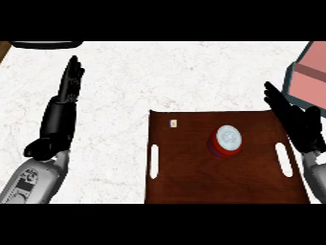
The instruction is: Pick the can from the tray and place it in the cardboard box
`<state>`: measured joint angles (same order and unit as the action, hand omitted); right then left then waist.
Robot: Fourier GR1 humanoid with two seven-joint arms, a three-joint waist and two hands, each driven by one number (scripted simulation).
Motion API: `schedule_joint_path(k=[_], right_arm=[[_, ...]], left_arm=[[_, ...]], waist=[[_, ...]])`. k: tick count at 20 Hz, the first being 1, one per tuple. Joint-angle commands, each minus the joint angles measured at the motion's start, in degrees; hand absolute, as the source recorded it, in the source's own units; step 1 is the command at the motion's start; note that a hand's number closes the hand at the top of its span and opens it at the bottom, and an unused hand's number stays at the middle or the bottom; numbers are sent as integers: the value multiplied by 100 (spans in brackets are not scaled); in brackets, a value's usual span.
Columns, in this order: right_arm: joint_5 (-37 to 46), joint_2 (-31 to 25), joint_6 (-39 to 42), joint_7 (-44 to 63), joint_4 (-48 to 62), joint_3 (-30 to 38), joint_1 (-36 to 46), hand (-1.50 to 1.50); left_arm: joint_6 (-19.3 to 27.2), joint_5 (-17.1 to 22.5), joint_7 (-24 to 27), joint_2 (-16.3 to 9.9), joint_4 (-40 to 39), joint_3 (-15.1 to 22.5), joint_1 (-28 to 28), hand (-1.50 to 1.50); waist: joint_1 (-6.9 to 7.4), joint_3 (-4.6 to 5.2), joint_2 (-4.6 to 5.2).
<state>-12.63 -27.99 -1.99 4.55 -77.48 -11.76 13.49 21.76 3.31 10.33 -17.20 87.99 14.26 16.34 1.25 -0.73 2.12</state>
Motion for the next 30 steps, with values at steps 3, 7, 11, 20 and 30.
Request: schedule_joint_path(k=[3, 7, 11, 20, 30], right_arm=[[-577, -348, 749, -398, -733, 561, 838, -150], [256, -1684, 1385, -735, -1218, 583, 1497, -150], [-102, -1511, 2169, -2248, -526, 1080, 962, -150], [1753, -1827, 2163, -3233, -1066, 296, 1327, -150], [3300, -2130, 2980, -1715, -2221, -984, 1714, -150]], left_arm=[[-658, -13, -404, -572, 22, 100, -87, 0], [-1376, 117, -418, -901, -231, 347, -256, 0], [-1858, 414, -385, -1098, 40, 137, -389, 0], [-2000, 272, -252, -930, -529, 1, -67, 0], [-2128, 280, -339, -971, -141, -95, -378, 0]], waist=[[-99, 66, -250], [-196, 97, -253], [-76, 65, -196], [-142, 79, -208], [-90, 82, -231]])
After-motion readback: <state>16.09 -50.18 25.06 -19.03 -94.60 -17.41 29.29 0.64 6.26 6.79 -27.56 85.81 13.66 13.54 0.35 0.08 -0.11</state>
